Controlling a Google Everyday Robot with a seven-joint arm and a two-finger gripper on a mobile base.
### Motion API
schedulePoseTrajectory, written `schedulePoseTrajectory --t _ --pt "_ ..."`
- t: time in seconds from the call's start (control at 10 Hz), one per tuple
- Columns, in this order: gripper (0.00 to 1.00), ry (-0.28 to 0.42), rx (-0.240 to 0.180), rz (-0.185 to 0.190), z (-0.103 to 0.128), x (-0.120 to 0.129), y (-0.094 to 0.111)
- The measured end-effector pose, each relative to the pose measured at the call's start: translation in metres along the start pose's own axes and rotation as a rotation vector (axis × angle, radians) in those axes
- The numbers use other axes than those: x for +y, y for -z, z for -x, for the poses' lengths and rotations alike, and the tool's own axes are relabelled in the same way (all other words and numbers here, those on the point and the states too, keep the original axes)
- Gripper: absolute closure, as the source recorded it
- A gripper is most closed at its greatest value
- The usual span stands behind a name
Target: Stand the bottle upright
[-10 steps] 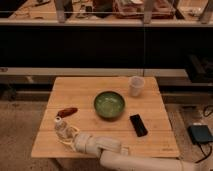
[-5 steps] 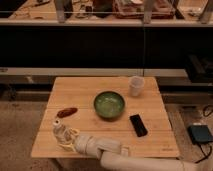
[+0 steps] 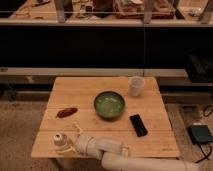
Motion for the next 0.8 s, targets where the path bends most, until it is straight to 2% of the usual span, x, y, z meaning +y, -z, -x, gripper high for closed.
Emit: schedulePoseTrajectory --t 0.2,0.6,0.8 --pt "0.20 -0.002 -0.012 -0.018 -0.006 0.001 0.009" --pt "0.20 0.014 -0.071 -0.102 -0.031 0.007 0.030" --pt "0.20 0.015 -0.079 -0.110 -0.039 0.012 0.036"
